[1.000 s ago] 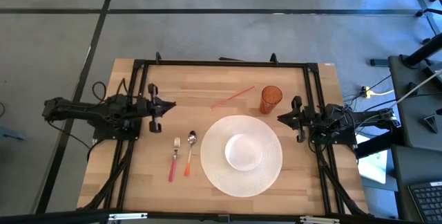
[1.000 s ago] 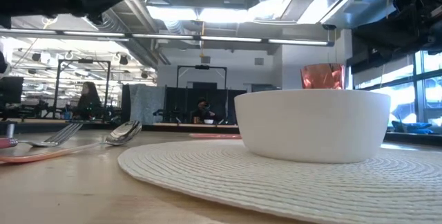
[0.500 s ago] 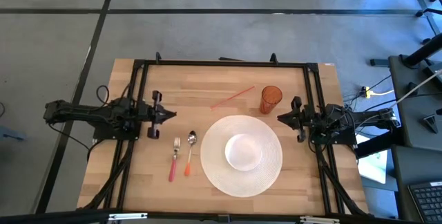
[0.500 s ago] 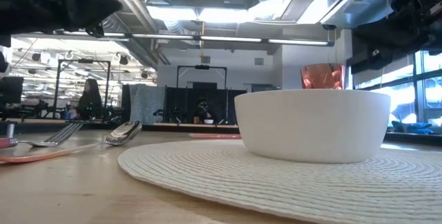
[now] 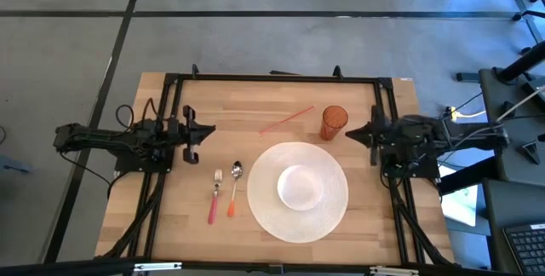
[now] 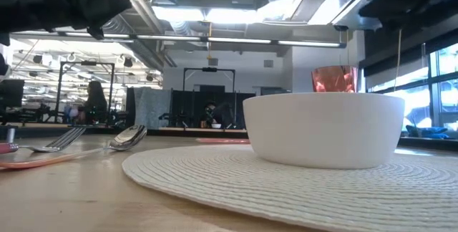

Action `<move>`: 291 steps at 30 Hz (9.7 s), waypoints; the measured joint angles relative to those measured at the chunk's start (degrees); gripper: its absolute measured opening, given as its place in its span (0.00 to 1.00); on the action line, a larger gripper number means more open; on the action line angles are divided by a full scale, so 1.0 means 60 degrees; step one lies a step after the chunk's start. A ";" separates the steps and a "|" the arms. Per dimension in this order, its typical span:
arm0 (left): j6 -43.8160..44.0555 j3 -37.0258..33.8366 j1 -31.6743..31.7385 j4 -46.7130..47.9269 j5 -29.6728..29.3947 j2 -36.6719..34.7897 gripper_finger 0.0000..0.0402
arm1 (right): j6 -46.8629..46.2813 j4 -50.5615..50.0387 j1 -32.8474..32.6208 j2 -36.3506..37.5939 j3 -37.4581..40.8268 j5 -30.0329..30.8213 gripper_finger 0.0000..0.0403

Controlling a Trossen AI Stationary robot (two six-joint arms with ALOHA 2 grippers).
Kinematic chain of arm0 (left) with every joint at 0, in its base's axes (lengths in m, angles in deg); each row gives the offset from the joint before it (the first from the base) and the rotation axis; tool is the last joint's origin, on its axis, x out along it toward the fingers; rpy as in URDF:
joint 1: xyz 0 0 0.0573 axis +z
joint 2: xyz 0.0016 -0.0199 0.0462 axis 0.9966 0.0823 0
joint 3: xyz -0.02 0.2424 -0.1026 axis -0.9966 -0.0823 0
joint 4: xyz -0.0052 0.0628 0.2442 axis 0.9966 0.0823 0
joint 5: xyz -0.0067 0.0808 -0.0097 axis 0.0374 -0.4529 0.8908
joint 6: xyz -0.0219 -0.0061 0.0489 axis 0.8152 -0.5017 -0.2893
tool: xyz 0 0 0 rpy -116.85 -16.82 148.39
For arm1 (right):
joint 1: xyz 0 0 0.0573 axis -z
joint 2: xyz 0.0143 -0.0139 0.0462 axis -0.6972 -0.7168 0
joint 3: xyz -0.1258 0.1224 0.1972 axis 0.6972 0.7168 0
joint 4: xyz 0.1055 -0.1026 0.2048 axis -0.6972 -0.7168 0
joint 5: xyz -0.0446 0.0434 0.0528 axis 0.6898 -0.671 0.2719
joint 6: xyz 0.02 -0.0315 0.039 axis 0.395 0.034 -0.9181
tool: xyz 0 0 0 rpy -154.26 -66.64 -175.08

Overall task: Pick & Place Utensil
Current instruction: Put the orange cup on the white mat to the top right of the white bowl, then put the orange straw into the orange cup on the white mat

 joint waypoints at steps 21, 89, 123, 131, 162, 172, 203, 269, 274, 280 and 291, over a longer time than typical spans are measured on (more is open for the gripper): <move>-0.0044 0.0000 0.0000 0.0011 -0.0699 0.0018 0.01 | 0.3319 -0.5975 0.0724 -0.5607 -0.5611 0.0059 0.53; 0.0244 0.0000 0.0000 0.0663 -0.0969 0.0018 0.01 | 0.2378 -0.8294 0.0758 -0.7534 -0.7030 -0.2612 0.03; 0.0320 0.0000 0.0000 0.0663 -0.0980 0.0018 0.01 | 0.0297 -0.6592 -0.1614 -0.8723 -0.6135 -0.2510 0.03; 0.0381 0.0000 0.0000 0.0663 -0.0980 0.0018 0.01 | -0.0052 -0.6594 -0.1641 -0.8999 -0.6135 -0.2554 0.04; 0.0405 0.0000 0.0004 0.0659 -0.0977 0.0017 0.01 | 0.2340 -0.0841 -0.1792 -0.3301 -0.4563 -0.1226 0.34; 0.0398 0.0000 0.0001 0.0662 -0.1265 0.0015 0.01 | 0.1535 0.3313 -0.1223 0.2529 0.1002 -0.1657 0.02; 0.5125 0.7735 0.1978 0.8279 0.0930 0.9740 0.01 | 0.3012 0.7075 -0.1115 0.4378 0.5106 -0.2022 0.01; 0.0303 1.4538 0.1807 1.2966 -0.3646 1.5384 0.01 | 0.2985 0.6535 -0.1115 0.4374 0.5095 -0.1578 0.07; -0.1738 1.4896 0.1105 1.2876 -0.5295 1.4365 0.00 | 0.2956 0.6542 -0.1115 0.4374 0.5095 -0.1260 0.07; -0.5068 1.5597 -0.0053 1.2844 -0.7421 1.4280 0.00 | 0.2768 0.6505 -0.1117 0.4374 0.5095 -0.0174 0.07; -1.1081 1.6090 -0.1702 1.0635 -0.8635 1.4441 0.01 | 0.2210 0.6059 -0.1116 0.4374 0.5095 0.1753 0.08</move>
